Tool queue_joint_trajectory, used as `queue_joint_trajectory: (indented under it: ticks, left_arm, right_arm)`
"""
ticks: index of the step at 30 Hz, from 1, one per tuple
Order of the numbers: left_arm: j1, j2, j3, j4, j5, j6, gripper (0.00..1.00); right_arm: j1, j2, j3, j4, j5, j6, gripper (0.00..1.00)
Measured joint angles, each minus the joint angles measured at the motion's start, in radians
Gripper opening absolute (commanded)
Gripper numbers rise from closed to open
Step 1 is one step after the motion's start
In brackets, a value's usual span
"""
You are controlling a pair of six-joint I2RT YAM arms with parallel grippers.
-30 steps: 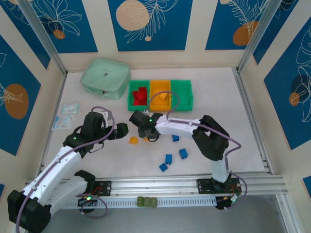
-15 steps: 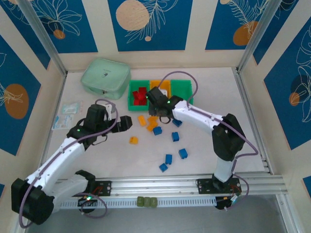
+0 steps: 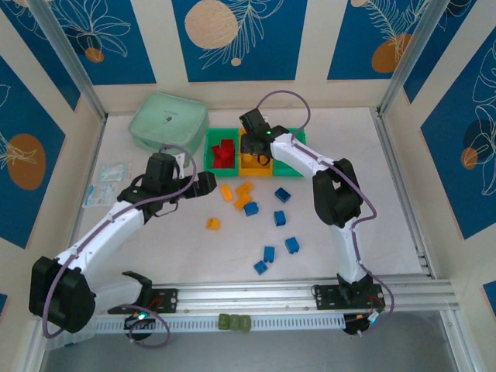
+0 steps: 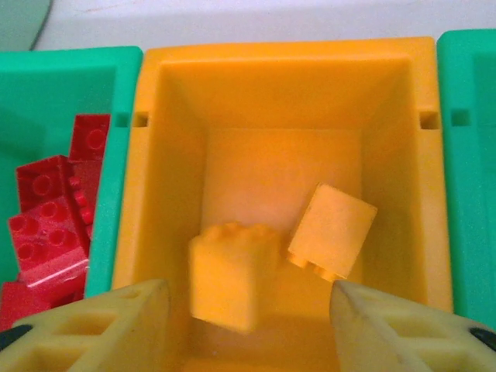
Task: Sort the legos into containers by color
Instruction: Place the lego in the container.
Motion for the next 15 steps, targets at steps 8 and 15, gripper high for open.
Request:
queue_joint_trajectory:
  ticks: [8,15]
  left_arm:
    - [0.014,-0.014,0.000,-0.004,0.005,0.000,0.99]
    - [0.015,-0.105,-0.004,-0.030,0.004,0.000,0.99]
  right_arm:
    - [0.025,-0.076,-0.080,-0.035,-0.027,0.007,0.66]
    - [0.113,-0.196,-0.206,-0.065,-0.059,0.067,0.74]
